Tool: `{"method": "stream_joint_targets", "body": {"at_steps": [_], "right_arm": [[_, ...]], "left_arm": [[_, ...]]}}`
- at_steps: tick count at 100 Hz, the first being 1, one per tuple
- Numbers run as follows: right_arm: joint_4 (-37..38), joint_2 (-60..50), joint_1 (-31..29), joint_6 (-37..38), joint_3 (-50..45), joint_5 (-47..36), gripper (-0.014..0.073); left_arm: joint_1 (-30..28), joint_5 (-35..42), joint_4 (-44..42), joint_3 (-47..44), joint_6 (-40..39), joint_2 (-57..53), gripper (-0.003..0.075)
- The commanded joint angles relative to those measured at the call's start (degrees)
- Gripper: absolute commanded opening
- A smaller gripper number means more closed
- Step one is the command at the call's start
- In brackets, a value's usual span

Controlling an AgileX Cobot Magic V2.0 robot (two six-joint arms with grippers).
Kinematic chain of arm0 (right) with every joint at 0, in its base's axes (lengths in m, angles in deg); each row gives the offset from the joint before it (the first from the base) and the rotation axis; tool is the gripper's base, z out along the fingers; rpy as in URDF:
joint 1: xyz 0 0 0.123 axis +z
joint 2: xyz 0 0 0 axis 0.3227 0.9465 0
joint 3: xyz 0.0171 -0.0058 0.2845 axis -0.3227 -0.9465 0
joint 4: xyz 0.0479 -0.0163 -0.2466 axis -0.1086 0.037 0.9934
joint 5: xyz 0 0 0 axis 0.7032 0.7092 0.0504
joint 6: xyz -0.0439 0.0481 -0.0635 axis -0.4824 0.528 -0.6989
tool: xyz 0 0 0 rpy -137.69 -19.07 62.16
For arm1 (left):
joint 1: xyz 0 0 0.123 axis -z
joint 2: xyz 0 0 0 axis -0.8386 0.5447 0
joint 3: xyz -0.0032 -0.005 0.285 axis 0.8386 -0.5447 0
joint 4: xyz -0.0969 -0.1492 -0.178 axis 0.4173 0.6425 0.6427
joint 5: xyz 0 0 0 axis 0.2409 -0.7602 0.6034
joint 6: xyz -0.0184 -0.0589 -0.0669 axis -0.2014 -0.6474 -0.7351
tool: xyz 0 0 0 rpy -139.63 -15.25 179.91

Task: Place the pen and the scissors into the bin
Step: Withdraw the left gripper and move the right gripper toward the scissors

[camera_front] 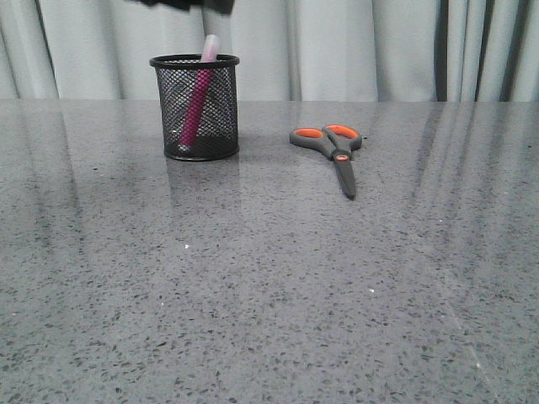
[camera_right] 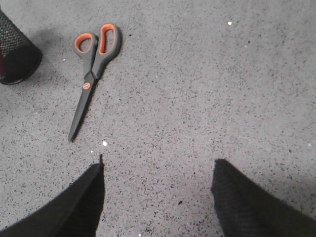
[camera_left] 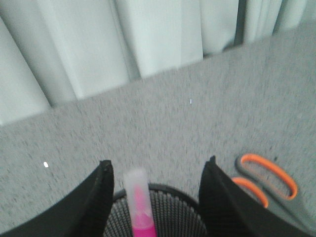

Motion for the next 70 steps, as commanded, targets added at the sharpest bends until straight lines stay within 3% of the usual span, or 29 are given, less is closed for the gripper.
{"method": "stream_joint_targets", "body": {"at_steps": [1,21,33,43,55,70], "right_arm": [[0.0,0.3,-0.4,-0.6,2.1,-3.3,0.0400],[0.0,0.3,-0.4,-0.6,2.1,-2.9,0.0400],[-0.3,0.3,-0.4,-1.7,2.1,-2.0,0.0400],[-4.8,0.3,-0.3,-9.1,2.1,-0.4,0.0400],[-13.9,1.0,-0.2,-16.3,2.1,-0.4,0.0400],[-18.2,3.3,-0.2,-19.7,2.1,0.8,0.0400]], "left_arm": [[0.2,4.1,0.1,1.6,-0.1,-6.0,0.0367],[-3.5,-2.3,0.1,1.6,-0.1,-13.6,0.0342],[-8.4,-9.4,0.4,1.6,-1.0,-17.6,0.0162],[-12.7,-17.3,0.7,1.6,-1.5,-20.8,-0.0020],[-16.8,-23.3,0.5,1.4,-3.8,-23.9,-0.0022],[-20.1,-24.4,0.1,-2.1,-5.6,-28.3,-0.0022]]}}
